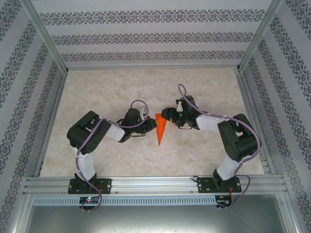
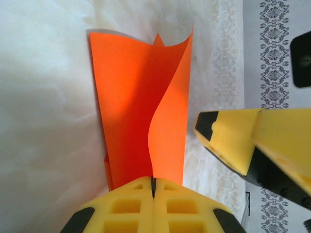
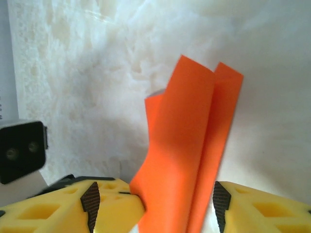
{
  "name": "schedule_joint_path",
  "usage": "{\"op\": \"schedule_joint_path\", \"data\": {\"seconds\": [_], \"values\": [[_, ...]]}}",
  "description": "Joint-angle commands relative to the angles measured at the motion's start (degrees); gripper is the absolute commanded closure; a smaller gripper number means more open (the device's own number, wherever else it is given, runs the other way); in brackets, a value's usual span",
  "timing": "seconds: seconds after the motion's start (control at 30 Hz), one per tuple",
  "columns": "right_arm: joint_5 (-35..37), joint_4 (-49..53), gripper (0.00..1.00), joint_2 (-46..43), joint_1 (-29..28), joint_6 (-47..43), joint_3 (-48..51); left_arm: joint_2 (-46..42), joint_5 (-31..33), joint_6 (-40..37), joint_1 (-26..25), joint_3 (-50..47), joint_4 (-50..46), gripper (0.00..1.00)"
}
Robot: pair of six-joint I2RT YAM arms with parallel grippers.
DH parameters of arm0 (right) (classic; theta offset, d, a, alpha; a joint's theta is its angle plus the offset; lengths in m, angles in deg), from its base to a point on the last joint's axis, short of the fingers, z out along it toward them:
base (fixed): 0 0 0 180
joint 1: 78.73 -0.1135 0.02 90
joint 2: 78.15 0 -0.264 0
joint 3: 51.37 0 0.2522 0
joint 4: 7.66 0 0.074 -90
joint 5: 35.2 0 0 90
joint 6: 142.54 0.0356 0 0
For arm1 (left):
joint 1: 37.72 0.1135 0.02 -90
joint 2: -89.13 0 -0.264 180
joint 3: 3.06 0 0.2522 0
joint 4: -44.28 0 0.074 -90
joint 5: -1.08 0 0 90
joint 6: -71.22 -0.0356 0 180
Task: Fold a paper plane with a square sheet of paper (fold left side to right side)
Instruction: Fold the wing for the fifth time at the center of the table.
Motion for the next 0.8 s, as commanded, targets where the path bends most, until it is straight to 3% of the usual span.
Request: {"op": "schedule_joint_path", "data": {"seconds": [0.0, 0.77], "values": [[0.75, 2.11, 0.31, 0.32, -0.18, -1.36, -2.14, -0.12, 0.29, -2.03, 0.74, 0.78, -0.89, 1.0], [0.07, 2.56, 0.29, 5.94, -1.13, -0.59, -6.47, 0.02, 0.61, -1.79, 0.74, 0.32, -0.64, 1.0]]}}
